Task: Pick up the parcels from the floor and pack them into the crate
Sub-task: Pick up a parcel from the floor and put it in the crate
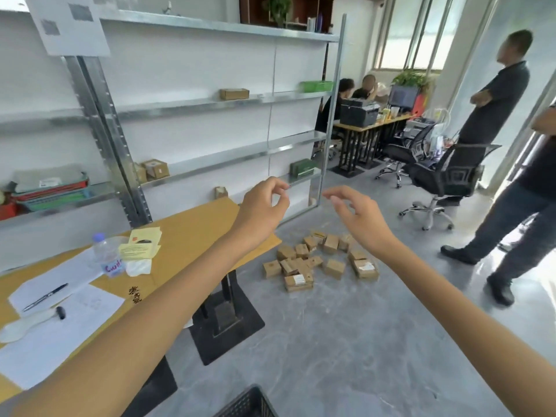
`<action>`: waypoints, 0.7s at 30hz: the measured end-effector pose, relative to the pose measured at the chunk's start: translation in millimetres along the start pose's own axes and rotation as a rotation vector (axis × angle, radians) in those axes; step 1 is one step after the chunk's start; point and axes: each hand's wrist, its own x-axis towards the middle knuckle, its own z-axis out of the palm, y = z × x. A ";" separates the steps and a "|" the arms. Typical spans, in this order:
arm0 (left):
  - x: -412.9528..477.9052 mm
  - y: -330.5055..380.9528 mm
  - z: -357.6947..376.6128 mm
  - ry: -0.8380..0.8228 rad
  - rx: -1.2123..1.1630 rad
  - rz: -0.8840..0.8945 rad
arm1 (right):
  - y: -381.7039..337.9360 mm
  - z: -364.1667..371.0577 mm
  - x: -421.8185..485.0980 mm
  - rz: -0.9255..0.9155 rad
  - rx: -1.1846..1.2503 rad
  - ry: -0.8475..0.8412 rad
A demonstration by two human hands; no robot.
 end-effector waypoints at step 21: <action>120.0 76.5 237.7 0.037 0.129 0.061 | 226.5 -221.5 55.1 0.065 -0.031 0.067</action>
